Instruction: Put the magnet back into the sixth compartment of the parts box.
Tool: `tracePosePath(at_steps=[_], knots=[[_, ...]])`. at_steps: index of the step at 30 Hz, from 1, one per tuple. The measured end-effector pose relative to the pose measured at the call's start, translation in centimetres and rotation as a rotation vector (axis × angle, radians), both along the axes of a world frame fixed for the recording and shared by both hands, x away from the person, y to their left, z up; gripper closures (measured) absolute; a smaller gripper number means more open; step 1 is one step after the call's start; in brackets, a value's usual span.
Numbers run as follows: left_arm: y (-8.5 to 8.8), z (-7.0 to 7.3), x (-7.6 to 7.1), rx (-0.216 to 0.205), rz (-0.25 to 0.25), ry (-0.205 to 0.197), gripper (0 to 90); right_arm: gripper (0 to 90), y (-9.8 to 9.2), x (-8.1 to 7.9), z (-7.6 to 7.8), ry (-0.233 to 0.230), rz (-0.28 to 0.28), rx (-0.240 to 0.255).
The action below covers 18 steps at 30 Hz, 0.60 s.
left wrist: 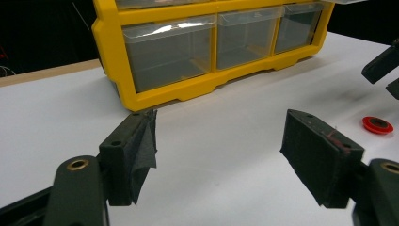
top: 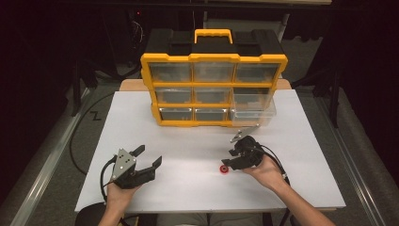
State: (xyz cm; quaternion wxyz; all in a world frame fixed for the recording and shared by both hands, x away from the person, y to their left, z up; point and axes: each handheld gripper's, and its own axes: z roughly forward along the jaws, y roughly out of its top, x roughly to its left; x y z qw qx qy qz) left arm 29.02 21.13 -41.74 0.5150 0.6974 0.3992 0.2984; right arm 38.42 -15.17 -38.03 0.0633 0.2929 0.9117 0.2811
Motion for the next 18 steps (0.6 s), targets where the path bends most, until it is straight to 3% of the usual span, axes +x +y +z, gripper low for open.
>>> tracePosePath(at_steps=[18], knots=[[-0.05,0.0,-0.03,0.002,0.0,-0.006,26.2,55.4,1.05,0.01,-0.32,0.046,0.017,-0.084]])
